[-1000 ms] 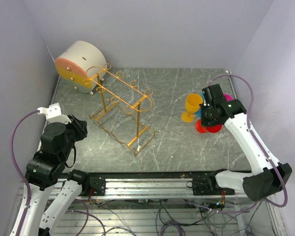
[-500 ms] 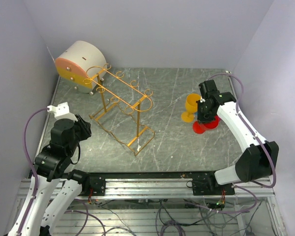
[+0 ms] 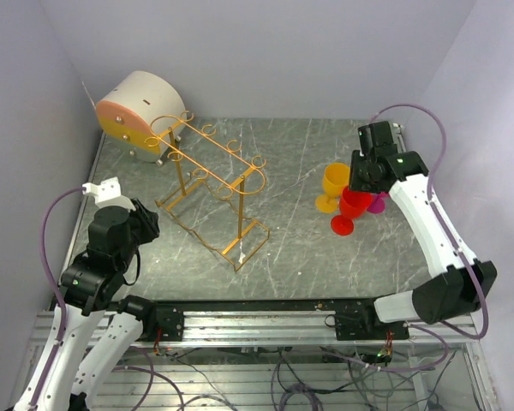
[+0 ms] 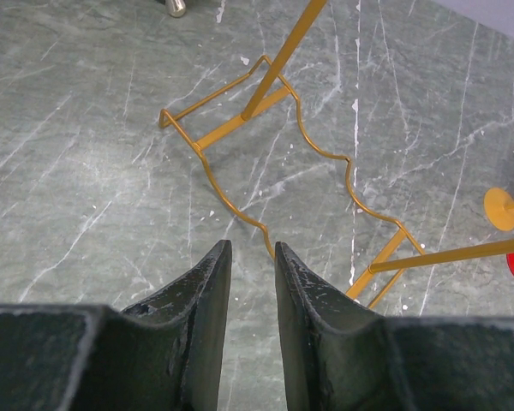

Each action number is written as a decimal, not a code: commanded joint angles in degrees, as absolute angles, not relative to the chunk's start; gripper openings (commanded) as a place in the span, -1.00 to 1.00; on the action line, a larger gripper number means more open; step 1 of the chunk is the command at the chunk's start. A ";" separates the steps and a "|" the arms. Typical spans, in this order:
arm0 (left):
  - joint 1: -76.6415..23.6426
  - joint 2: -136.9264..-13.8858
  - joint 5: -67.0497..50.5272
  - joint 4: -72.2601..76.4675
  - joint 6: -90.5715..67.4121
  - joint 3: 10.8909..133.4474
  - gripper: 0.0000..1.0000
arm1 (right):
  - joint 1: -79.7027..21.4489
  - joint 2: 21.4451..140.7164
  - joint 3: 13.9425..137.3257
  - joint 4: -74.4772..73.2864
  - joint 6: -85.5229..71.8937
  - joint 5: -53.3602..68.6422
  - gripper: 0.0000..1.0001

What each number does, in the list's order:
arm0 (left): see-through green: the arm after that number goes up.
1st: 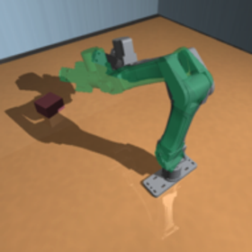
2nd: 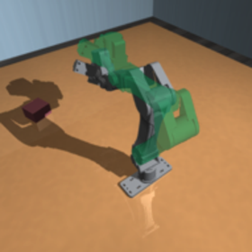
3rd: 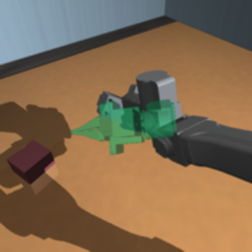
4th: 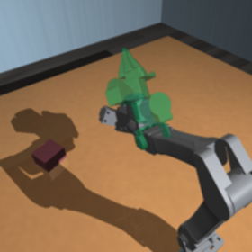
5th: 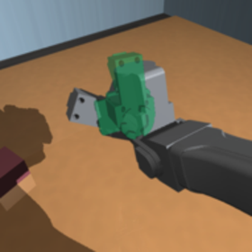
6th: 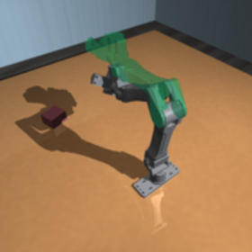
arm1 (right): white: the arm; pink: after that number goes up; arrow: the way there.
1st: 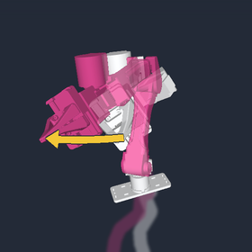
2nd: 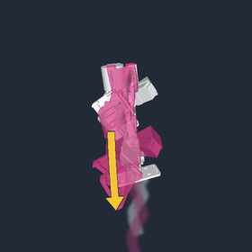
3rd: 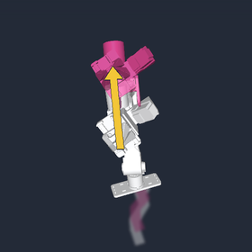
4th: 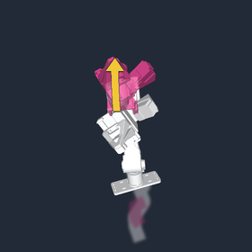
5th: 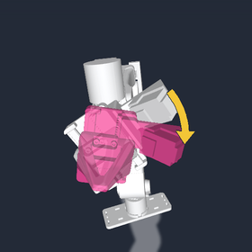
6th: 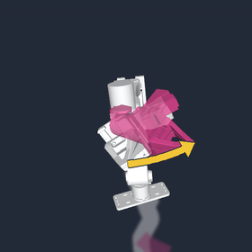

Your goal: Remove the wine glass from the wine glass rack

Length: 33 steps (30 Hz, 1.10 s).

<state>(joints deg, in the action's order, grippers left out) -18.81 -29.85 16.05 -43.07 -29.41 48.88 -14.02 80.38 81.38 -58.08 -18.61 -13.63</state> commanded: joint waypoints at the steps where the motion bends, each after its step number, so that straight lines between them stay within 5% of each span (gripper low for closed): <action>1: -19.00 -29.71 16.53 -41.03 -29.80 48.60 -0.24 | -13.80 74.78 82.76 -55.39 -19.06 -17.15 -0.33; 5: -19.05 -30.09 18.36 -41.83 -30.74 48.83 -0.13 | -13.82 66.48 77.07 -48.25 -19.86 -14.12 -0.05; 6: -19.07 -30.14 18.90 -42.10 -31.06 48.87 -0.08 | -13.91 64.15 75.01 -46.00 -20.05 -13.11 0.51; 8: -19.00 -30.23 20.02 -42.55 -31.86 49.12 0.10 | -13.90 59.68 70.38 -41.97 -20.19 -11.06 0.97; 12: -19.00 -30.77 21.56 -43.51 -32.89 49.52 0.33 | -13.92 53.29 63.91 -36.90 -21.47 -6.66 1.00; 14: -18.98 -31.19 23.73 -44.84 -34.12 50.17 0.80 | -13.88 50.22 61.03 -34.77 -22.47 -5.85 1.00; 16: -18.98 -31.24 24.36 -45.47 -34.24 50.56 0.99 | -13.91 49.09 59.88 -34.22 -22.73 -6.16 1.00; 33: -19.02 -28.20 25.34 -45.45 -34.41 50.20 0.99 | -13.91 42.63 52.81 -30.44 -23.25 -5.17 1.00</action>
